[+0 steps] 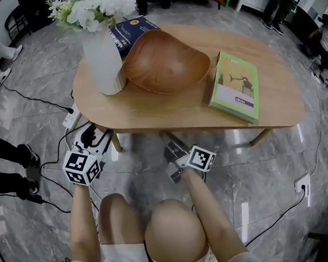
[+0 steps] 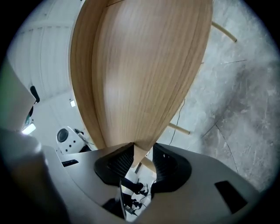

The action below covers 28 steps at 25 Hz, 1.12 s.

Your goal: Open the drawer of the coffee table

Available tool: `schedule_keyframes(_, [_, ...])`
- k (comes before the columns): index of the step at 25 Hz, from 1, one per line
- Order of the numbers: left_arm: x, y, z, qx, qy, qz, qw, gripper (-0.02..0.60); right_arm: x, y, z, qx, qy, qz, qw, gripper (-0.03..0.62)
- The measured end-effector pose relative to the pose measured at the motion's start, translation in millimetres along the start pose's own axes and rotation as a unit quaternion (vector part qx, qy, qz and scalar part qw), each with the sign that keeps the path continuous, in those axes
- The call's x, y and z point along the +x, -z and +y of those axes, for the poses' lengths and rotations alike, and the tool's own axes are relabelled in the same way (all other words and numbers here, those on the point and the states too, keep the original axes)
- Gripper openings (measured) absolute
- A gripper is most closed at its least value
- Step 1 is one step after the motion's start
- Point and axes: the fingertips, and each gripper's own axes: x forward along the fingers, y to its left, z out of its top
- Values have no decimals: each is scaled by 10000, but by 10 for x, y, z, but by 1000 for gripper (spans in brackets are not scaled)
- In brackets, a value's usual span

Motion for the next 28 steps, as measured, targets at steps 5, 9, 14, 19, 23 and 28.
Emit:
schedule_keyframes(5, [-31,1,-19,3,-7,38,10000,230,-29,33,-3,2,125,159,9998,128])
schedule_keyframes(9, [-79,1,-43,16,12,44,10000,227,-69,62,5,111,146,160,9997,124])
schedule_keyframes(14, [-144,19,-76,19,-13,38,10000,226,-110,109,30,86,160,248,9995,123])
schedule_keyframes(19, [-199,40,-111,35,-2,71,10000,227,-166,166,45,32,192,315,9993,120])
schedule_keyframes(23, [-247,65,-130,37,6,81,10000,227,-204,222,66,-11,220,393,9990,115])
schedule_keyframes(28, [-298,76,-170,33,9,49,10000,227,-260,269,86,-18,228,416,9989,112])
